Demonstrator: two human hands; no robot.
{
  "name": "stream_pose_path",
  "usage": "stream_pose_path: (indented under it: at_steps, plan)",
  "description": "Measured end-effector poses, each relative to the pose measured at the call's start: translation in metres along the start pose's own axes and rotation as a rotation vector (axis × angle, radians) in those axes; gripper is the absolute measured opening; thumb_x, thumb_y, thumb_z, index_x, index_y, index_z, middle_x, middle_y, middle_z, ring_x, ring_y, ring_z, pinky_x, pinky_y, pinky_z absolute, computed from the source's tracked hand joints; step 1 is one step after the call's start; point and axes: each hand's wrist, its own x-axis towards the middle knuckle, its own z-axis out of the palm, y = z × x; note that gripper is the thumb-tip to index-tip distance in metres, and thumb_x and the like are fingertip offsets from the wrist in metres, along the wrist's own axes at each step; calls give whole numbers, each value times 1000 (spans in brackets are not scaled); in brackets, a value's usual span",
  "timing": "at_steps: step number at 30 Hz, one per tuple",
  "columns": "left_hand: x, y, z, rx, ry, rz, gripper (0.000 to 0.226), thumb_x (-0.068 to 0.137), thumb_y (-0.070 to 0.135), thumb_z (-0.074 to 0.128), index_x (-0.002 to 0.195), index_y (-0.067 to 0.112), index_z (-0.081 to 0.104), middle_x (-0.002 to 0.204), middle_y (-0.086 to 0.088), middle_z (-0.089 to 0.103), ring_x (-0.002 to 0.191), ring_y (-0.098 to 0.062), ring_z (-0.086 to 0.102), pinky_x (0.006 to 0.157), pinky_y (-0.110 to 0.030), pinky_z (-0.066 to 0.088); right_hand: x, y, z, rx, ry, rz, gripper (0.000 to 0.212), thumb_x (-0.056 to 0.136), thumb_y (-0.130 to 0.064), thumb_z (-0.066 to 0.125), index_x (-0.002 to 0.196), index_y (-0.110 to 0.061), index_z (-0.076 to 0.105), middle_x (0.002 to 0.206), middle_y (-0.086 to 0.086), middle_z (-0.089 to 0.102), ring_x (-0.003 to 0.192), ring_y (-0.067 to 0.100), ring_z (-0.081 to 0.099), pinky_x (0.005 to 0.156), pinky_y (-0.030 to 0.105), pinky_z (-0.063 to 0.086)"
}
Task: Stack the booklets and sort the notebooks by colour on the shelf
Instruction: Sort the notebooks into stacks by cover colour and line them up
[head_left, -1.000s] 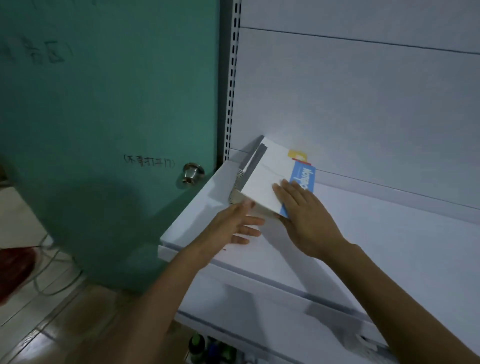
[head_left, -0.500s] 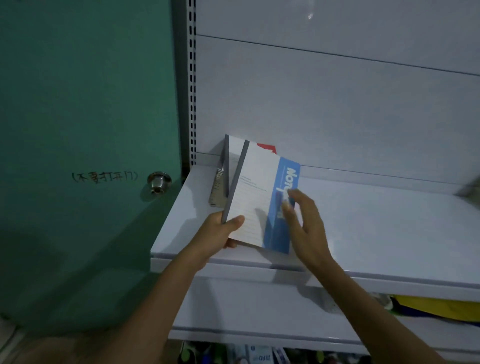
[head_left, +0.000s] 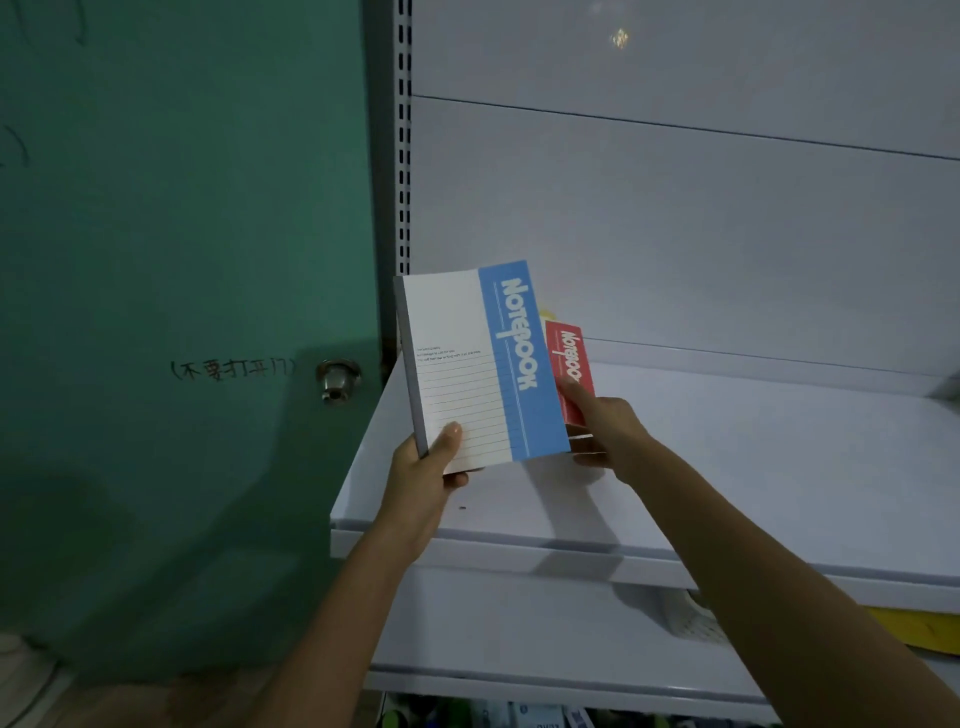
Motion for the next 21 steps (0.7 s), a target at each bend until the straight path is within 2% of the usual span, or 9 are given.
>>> stream_pose_path:
  at_steps: [2, 5, 11, 14, 16, 19, 21]
  plan:
    - [1, -2, -1, 46, -8, 18, 16, 92, 23, 58, 107, 21, 63, 93, 6, 73, 77, -7, 65, 53, -18, 47, -8, 9, -7, 16, 7, -46, 38, 88, -54, 56, 102, -19, 52, 89, -2, 67, 67, 15, 69, 52, 24, 51]
    - [0, -5, 3, 158, -10, 47, 14, 92, 26, 58, 106, 26, 62, 93, 10, 72, 78, -4, 65, 55, -19, 48, -28, 31, -19, 88, 126, -125, 24, 94, -38, 54, 112, -22, 49, 104, -2, 64, 83, 15, 64, 68, 29, 53]
    - [-13, -8, 39, 392, -74, 125, 11, 94, 28, 54, 99, 36, 60, 90, 19, 69, 66, 5, 58, 50, -15, 45, -73, 82, -63, 192, 362, -278, 6, 97, -33, 50, 102, -30, 51, 92, -17, 59, 80, 3, 61, 55, 13, 45]
    - [-24, -23, 76, 438, -96, 139, 12, 95, 26, 53, 96, 36, 60, 87, 21, 68, 61, 9, 57, 49, -14, 44, -86, 94, -101, 170, 424, -339, 8, 97, -33, 50, 104, -29, 52, 93, -16, 61, 81, 4, 62, 57, 14, 47]
    - [-32, -40, 107, 480, -140, 146, 12, 95, 25, 52, 99, 34, 60, 88, 21, 66, 58, 10, 56, 49, -12, 44, -91, 103, -132, 137, 453, -365, 6, 97, -32, 50, 101, -29, 53, 93, -14, 63, 82, 6, 63, 61, 19, 50]
    - [-44, -70, 163, 552, -206, 145, 12, 96, 24, 52, 104, 31, 58, 92, 20, 64, 69, 12, 60, 58, -7, 46, -99, 120, -190, 105, 505, -365, 5, 97, -31, 50, 100, -28, 53, 92, -11, 64, 80, 7, 65, 58, 23, 52]
    - [-50, -90, 205, 572, -239, 114, 11, 96, 23, 53, 100, 30, 59, 94, 13, 66, 81, 3, 64, 69, -15, 51, -104, 132, -232, 108, 541, -345, 2, 97, -29, 50, 97, -30, 53, 90, -11, 64, 78, 7, 65, 54, 20, 51]
